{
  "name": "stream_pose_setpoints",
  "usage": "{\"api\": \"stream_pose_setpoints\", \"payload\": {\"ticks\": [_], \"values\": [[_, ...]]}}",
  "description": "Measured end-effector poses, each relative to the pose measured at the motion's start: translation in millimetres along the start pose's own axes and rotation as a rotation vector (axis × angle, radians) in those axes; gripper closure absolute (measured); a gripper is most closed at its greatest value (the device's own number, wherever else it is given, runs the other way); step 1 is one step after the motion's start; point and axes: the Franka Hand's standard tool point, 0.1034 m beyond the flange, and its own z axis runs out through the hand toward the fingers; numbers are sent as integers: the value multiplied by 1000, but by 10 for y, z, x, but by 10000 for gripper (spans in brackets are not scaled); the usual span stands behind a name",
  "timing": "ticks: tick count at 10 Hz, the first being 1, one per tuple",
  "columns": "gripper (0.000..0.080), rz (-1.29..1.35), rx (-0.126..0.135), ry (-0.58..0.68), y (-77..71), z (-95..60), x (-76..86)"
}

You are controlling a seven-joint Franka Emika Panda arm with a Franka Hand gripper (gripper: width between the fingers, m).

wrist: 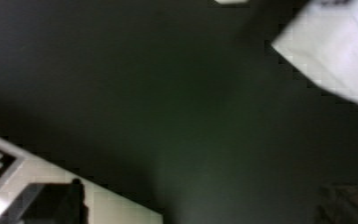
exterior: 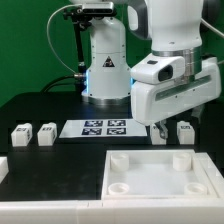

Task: Assemble one leg

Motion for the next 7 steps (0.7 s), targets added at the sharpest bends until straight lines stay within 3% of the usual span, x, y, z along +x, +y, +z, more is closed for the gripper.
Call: {"api": "stream_pose_setpoints", "payload": {"ticks": [2,3,5,7], "values": [[151,207,13,0,-40,12,0],[151,381,26,-17,-153,112,-64],[151,597,28,-43,-367,164,-67],[151,531,31,-78,-317,153,-80]]}}
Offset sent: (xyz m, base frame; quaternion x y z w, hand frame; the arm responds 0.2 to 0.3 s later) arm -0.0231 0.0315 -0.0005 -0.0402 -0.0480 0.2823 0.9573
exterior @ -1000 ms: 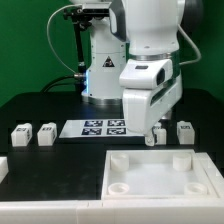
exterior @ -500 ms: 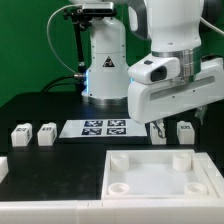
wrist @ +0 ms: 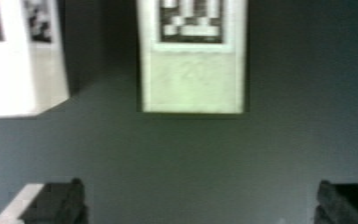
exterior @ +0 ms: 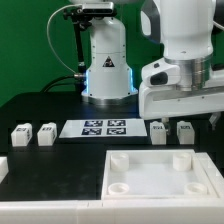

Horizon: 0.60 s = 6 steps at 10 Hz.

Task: Assemble one leg

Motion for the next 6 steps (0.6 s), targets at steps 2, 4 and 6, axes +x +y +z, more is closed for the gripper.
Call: {"api": "stream_pose_setpoints", "payload": {"ticks": [2,4,6], "values": [[151,22,-21,-208,-18,-17,-161],[151,45,-17,-425,-104,-13,-190],[151,37,-24,-637,-113,-9,-220]]}}
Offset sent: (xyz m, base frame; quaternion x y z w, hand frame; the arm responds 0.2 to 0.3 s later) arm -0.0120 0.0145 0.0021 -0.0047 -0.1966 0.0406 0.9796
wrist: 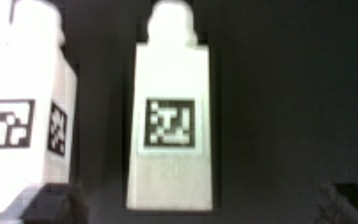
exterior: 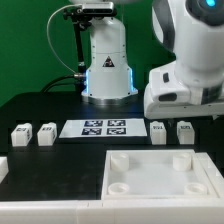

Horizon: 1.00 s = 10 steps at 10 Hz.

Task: Assemble one leg

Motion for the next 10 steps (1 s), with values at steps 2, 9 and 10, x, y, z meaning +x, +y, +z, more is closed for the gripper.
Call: {"api": "stream_pose_setpoints", "payload": {"ticks": [2,9,10], "values": [[151,-9,4,-64,18,13,70],[151,22,-22,-81,-28,395,19],[151,22,-24,-83,-34,412,10]]}}
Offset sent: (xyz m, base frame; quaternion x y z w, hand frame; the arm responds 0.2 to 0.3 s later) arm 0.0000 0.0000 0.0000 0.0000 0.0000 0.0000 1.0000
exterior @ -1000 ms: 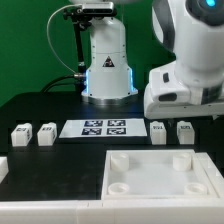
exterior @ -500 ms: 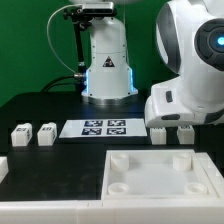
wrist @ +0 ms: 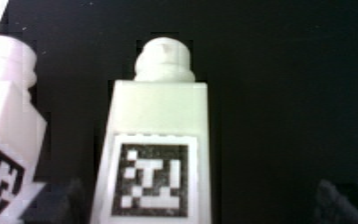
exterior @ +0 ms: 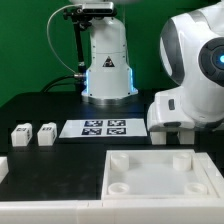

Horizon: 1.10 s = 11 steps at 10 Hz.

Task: Assemble one leg

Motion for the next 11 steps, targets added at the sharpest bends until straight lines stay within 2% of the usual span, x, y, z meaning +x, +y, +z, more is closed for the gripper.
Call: {"api": "stream_pose_setpoints", "payload": {"ticks": [1,2,3,4,5,10,11], "values": [[151,-2,0,0,-1,0,0],[252,-2,0,0,0,0,0],[388,-3,0,0,0,0,0],[388,-3,0,0,0,-1,0],[509,-3,0,0,0,-1,0],[509,-6,1,1,5,-8,4],[509,-34,4,14,45,-127,13]]}}
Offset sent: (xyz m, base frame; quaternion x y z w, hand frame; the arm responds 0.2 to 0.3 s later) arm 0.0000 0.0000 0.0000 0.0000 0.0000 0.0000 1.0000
